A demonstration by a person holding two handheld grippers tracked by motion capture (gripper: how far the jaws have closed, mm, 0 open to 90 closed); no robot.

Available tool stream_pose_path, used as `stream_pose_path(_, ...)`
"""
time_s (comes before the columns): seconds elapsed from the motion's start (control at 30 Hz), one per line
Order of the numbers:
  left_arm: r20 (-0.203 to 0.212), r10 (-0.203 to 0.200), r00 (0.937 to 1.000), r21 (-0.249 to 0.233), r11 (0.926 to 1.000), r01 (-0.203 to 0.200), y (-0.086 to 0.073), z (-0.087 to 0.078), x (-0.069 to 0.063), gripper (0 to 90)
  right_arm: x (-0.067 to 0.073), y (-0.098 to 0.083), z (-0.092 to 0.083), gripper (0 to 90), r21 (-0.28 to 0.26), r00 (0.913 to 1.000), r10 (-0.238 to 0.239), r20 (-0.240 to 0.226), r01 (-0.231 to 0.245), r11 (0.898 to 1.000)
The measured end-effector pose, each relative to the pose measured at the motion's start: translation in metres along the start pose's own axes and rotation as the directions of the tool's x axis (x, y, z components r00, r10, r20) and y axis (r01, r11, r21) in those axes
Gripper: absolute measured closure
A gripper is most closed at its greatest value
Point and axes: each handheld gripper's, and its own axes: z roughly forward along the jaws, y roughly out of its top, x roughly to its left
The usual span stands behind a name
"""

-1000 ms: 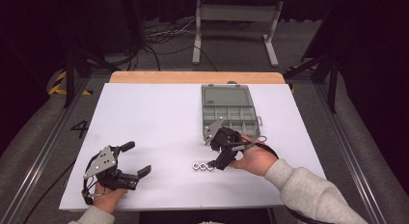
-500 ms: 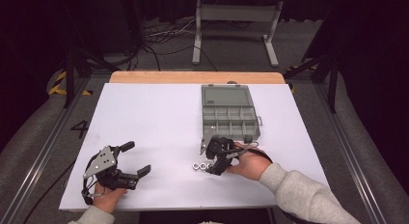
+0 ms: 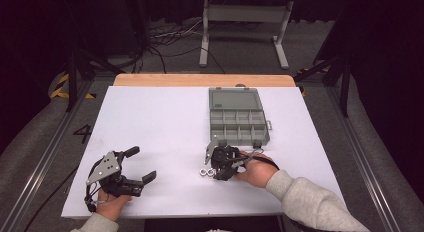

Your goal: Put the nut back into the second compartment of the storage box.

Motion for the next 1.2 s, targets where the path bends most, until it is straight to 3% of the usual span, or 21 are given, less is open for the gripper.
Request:
stream_pose_path(0.33, 0.002, 0.001, 1.0000, 0.000, 1.0000, -0.001, 0.000, -0.001, 0.000, 0.7, -0.002, 0.000, -0.010, 70.2, 0.012, 0.9999, -0.014, 0.003, 0.014, 1.000)
stream_pose_path(0.6, 0.007, -0.003, 1.0000, -0.002, 1.0000, 0.003, 0.001, -0.001, 0.000, 0.7, -0.012, 0.002, -0.037, 70.2, -0.030, 0.9987, -0.005, 0.050, 0.006, 1.000)
stream_pose_path(1.03, 0.019, -0.012, 0.9997, -0.031, 0.9994, 0.013, 0.002, -0.002, 0.001, 0.7, -0.049, 0.008, -0.075, 70.2, -0.087, 0.9885, 0.071, 0.134, -0.060, 0.994)
stream_pose_path(1.1, 0.018, -0.013, 0.9998, -0.035, 0.9993, 0.014, 0.002, -0.002, 0.001, 0.7, -0.063, 0.009, -0.082, 70.2, -0.099, 0.9855, 0.087, 0.146, -0.073, 0.992)
stream_pose_path(1.2, 0.020, -0.013, 0.9997, -0.036, 0.9992, 0.014, 0.002, -0.002, 0.001, 0.6, -0.071, 0.010, -0.084, 70.2, -0.103, 0.9820, 0.105, 0.157, -0.089, 0.991)
